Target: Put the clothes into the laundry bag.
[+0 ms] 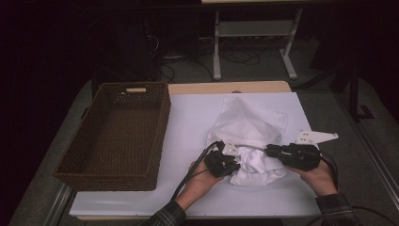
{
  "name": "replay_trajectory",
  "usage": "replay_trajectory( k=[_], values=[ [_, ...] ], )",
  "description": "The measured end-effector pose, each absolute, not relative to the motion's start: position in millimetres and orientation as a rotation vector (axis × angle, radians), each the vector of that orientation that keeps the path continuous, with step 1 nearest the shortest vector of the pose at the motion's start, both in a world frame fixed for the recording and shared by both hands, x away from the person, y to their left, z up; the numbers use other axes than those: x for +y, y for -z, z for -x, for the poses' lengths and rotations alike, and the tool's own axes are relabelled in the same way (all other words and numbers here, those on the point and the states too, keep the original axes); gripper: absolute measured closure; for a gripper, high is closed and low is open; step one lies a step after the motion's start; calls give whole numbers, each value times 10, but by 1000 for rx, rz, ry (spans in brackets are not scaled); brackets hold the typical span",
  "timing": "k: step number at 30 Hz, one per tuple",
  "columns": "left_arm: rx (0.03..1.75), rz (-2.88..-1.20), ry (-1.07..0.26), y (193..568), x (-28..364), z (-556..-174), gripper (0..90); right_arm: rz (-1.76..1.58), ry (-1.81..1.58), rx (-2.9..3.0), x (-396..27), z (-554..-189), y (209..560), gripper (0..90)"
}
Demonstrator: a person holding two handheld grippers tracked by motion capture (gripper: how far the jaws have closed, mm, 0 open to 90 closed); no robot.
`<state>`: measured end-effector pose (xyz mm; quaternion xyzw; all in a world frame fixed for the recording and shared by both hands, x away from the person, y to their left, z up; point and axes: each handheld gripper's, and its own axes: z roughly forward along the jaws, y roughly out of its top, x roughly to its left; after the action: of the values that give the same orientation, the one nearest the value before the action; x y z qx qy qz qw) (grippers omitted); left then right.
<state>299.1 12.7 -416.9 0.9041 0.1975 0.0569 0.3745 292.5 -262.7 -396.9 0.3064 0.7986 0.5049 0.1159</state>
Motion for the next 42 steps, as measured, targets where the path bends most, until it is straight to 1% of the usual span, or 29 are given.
replay_trajectory(
  k=[5, 7, 8, 9, 11, 12, 13, 22, 25, 33, 42],
  values=[
    [508, -2314, -144, 4171, 135, -2992, 876, -811, -1517, 2345, -2487, -2961, 3820, 666],
    [511, -2311, -144, 4169, 135, -2996, 876, -791, -1499, 2377, -2414, -3001, 3820, 661],
    [512, -2312, -145, 4167, 136, -3000, 876, -783, -1464, 2387, -2380, -3018, 3837, 670],
    [510, -2309, -145, 4166, 138, -3009, 877, -784, -1435, 2396, -2357, -3031, 3859, 737],
    [521, -2296, -139, 4160, 136, -3021, 877, -790, -1394, 2401, -2341, -3040, 3893, 836],
    [519, -2296, -141, 4156, 136, -3030, 877, -791, -1394, 2408, -2346, -3044, 3900, 870],
    [519, -2290, -145, 4152, 136, -3040, 877, -791, -1396, 2409, -2351, -3038, 3901, 879],
    [549, -2241, -170, 4041, 72, -3173, 878, -794, -1477, 2399, -2412, -2976, 3849, 893],
    [556, -2249, -194, 4028, 12, -3250, 878, -791, -1486, 2403, -2416, -2960, 3832, 893],
    [633, -2218, -189, 4142, -85, -3477, 880, -775, -1504, 2416, -2405, -2942, 3820, 900],
    [655, -2230, -163, 4255, -123, -3537, 877, -766, -1451, 2497, -2339, -2909, 3949, 900]
  ],
)
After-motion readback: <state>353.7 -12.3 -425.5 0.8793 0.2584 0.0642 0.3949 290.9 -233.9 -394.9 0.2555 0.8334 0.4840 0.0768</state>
